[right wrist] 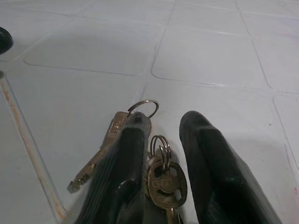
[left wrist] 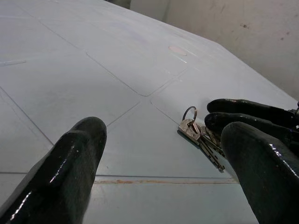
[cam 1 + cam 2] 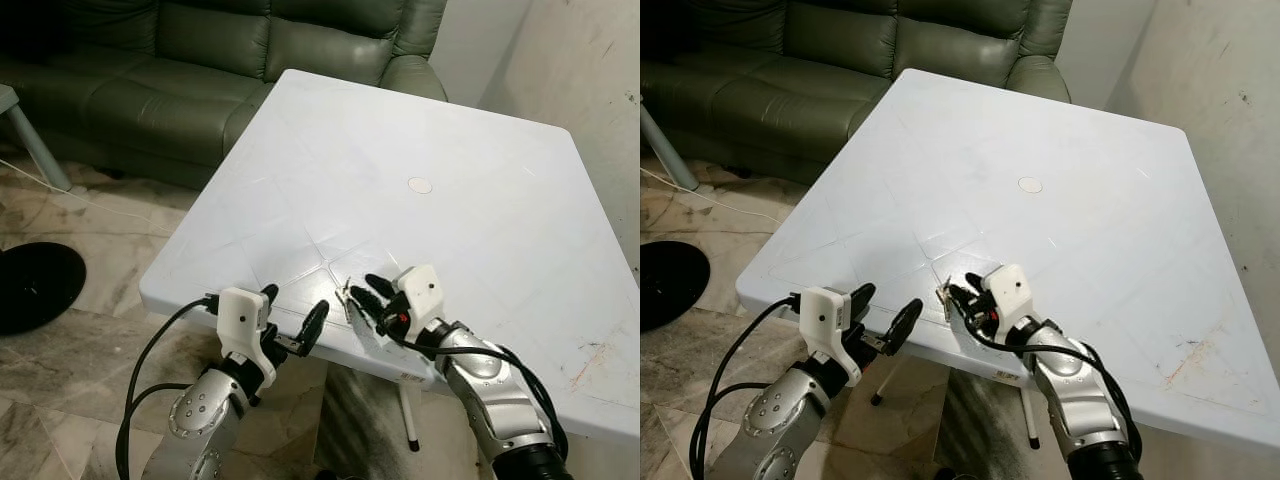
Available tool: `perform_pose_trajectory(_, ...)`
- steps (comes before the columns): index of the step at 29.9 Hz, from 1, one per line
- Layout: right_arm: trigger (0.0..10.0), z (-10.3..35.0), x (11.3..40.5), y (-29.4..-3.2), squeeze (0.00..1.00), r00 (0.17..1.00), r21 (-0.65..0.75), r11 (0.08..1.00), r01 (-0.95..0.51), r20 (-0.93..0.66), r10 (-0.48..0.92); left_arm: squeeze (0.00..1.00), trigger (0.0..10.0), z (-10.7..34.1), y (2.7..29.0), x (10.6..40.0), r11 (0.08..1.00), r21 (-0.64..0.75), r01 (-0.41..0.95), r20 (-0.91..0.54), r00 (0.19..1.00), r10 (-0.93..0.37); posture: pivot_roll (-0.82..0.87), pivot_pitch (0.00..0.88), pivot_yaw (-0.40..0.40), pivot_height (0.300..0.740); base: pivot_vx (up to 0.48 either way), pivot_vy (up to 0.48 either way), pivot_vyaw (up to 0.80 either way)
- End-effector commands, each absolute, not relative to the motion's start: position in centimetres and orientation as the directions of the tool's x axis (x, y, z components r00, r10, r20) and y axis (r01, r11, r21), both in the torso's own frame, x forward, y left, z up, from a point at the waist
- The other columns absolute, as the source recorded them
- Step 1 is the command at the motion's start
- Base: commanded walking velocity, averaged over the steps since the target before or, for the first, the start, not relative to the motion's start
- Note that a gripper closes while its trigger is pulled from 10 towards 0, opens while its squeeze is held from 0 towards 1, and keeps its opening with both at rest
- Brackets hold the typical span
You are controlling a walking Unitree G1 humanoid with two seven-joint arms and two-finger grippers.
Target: Hang keys on a hook
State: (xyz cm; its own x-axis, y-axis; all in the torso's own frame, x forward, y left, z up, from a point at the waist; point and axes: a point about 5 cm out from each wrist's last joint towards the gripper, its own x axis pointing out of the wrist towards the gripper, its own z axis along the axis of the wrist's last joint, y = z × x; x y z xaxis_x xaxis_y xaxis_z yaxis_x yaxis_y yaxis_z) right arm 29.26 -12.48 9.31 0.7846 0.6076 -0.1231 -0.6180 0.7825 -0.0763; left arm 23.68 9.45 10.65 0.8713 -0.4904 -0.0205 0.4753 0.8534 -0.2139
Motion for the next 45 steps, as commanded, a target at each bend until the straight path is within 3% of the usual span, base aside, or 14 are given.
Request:
perform_pose_trajectory(1, 0.0, 9.0, 29.1, -13.2, 0.00, 0.786, -0.085, 0.783, -0.616, -0.138, 0.603, 0.00, 10.0, 11.0, 9.3, 23.7, 0.852, -0.208, 0.481, -0.012, 0.869, -0.494, 0.06, 0.126, -0.129, 0.740, 0.000, 0.000, 0.00)
perform_pose_trajectory(23, 0.0, 9.3, 29.2, -13.8, 0.00, 0.791, -0.089, 0.787, -0.610, -0.120, 0.599, 0.00, 10.0, 11.1, 9.3, 23.9, 0.854, -0.209, 0.476, -0.010, 0.872, -0.489, 0.06, 0.123, -0.130, 0.740, 0.000, 0.000, 0.00)
perform_pose_trajectory(31, 0.1, 10.6, 30.5, -14.7, 0.00, 0.879, -0.003, 0.879, -0.476, -0.011, 0.476, 0.00, 10.0, 11.1, 9.2, 23.9, 0.856, -0.212, 0.472, -0.009, 0.874, -0.485, 0.06, 0.116, -0.128, 0.740, 0.000, 0.000, 0.00)
perform_pose_trajectory(35, 0.0, 12.0, 31.3, -15.6, 0.00, 0.923, 0.109, 0.917, -0.384, 0.074, 0.377, 0.00, 10.0, 11.1, 9.2, 23.9, 0.855, -0.211, 0.474, -0.008, 0.874, -0.486, 0.06, 0.114, -0.127, 0.740, 0.000, 0.000, 0.00)
perform_pose_trajectory(45, 0.0, 14.5, 32.1, -17.5, 0.00, 0.949, 0.103, 0.959, -0.263, 0.206, 0.238, 0.00, 10.0, 11.3, 9.0, 24.7, 0.855, -0.204, 0.477, 0.008, 0.874, -0.485, 0.06, 0.090, -0.126, 0.740, 0.000, 0.000, 0.00)
